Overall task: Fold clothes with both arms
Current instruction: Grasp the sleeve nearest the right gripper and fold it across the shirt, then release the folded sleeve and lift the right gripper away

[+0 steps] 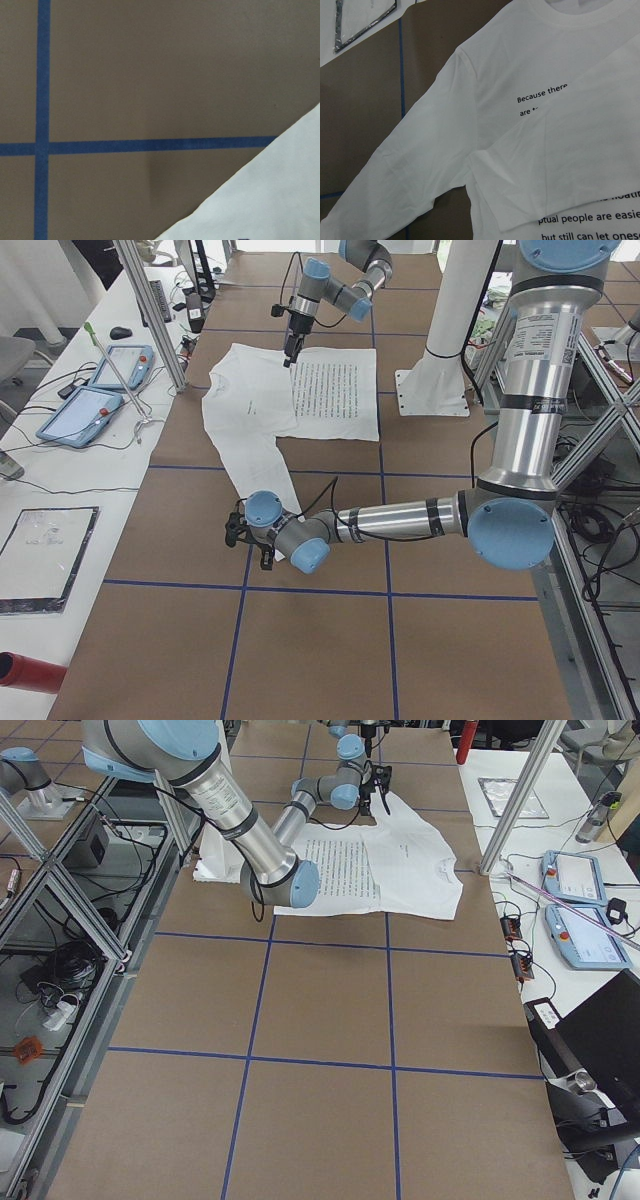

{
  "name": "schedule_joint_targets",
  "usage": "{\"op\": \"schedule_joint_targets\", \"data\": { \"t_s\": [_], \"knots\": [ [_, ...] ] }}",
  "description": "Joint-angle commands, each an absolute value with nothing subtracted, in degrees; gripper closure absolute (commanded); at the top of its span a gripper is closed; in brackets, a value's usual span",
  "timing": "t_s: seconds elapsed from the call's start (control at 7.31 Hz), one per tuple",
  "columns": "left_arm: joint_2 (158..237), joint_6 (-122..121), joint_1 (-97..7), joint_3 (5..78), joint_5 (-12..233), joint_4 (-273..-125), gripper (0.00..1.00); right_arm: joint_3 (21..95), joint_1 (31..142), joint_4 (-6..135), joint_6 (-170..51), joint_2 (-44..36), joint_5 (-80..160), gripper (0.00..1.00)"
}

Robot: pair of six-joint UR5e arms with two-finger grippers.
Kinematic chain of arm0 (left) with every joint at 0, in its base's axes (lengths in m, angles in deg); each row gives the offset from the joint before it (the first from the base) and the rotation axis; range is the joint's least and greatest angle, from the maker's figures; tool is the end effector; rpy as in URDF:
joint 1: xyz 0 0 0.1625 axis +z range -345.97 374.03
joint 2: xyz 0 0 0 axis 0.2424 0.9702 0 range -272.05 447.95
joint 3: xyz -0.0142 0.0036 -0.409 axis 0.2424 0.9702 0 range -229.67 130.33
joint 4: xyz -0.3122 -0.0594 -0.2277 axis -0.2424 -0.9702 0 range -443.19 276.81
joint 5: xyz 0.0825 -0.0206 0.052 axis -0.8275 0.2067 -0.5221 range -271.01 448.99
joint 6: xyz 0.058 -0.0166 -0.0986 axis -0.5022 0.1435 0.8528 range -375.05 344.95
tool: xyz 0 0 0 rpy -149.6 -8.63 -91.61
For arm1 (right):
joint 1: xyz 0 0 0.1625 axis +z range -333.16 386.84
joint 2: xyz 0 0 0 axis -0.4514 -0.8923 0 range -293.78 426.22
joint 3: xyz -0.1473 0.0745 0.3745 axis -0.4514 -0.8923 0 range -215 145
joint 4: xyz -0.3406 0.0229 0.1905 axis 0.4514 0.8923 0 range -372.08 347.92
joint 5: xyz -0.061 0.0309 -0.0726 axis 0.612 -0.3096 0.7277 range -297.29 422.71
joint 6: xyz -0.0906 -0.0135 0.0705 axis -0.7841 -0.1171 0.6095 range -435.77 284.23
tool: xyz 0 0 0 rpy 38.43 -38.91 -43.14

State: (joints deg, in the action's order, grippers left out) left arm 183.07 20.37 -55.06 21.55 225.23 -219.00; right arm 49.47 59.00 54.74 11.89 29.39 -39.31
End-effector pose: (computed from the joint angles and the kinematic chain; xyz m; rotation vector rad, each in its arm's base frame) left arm 0.1393 -0.5040 0.6716 0.0964 0.9402 -0.0077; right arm -0.5469 -0.4729 0.0792 0.1918 -1.2352 0.3218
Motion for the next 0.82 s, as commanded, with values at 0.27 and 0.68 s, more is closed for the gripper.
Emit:
{"op": "schedule_joint_targets", "data": {
  "t_s": [0.27, 0.68],
  "knots": [
    [183.1, 20.5, -52.9, 20.1, 224.9, -219.1, 0.23, 49.6, 59.0, 54.6, 10.4, 27.6, -39.5, 0.02],
    [183.1, 20.5, -51.7, 19.9, 224.9, -219.0, 0.27, 50.0, 59.0, 54.5, 10.4, 27.1, -39.5, 0.02]
  ]
}}
